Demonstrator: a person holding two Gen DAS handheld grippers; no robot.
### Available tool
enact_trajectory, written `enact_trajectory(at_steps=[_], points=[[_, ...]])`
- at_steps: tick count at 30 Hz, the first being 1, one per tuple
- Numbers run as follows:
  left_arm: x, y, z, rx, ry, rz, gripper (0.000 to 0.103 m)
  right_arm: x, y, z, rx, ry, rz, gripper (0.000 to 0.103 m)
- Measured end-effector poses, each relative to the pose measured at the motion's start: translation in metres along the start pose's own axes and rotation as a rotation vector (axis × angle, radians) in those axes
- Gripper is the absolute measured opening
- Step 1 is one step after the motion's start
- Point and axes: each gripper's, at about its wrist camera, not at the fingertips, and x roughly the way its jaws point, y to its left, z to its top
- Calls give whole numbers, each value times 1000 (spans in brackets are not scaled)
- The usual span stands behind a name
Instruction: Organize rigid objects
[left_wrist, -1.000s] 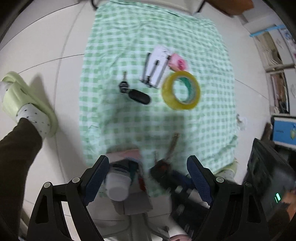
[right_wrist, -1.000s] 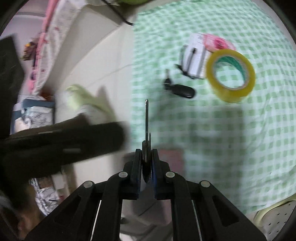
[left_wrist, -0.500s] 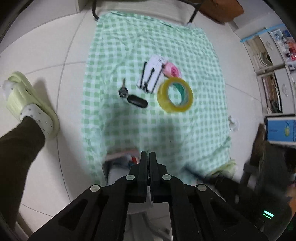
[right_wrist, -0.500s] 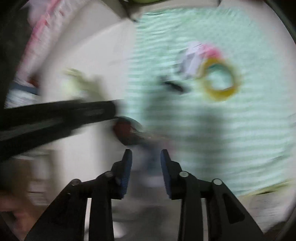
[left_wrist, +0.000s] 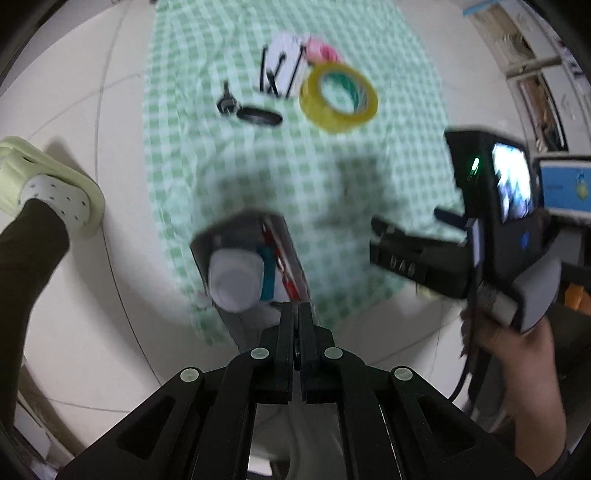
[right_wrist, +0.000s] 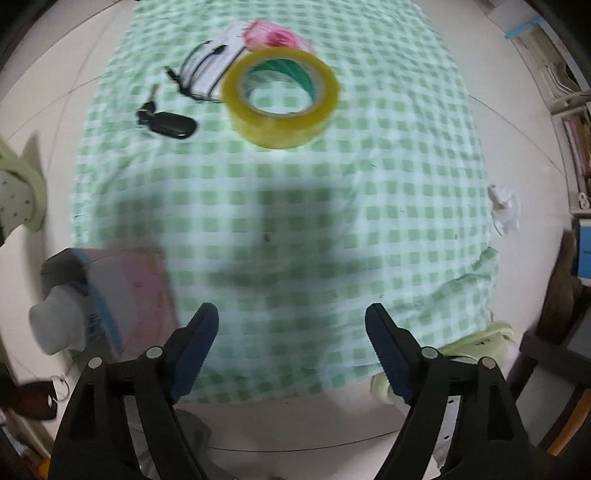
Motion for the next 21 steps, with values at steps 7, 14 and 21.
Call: enact_trajectory(at_steps=[7,14,21], points=[[1,22,9,-136,-9,-68,74,6,-5,3,4,-3,9,90],[-15,61,16,-245,-120,-60,85,6,1,22,-33,-68,88,90],[-27,67,23,-290,-189,56,85,-2,37,60,-157,-122,282,51]])
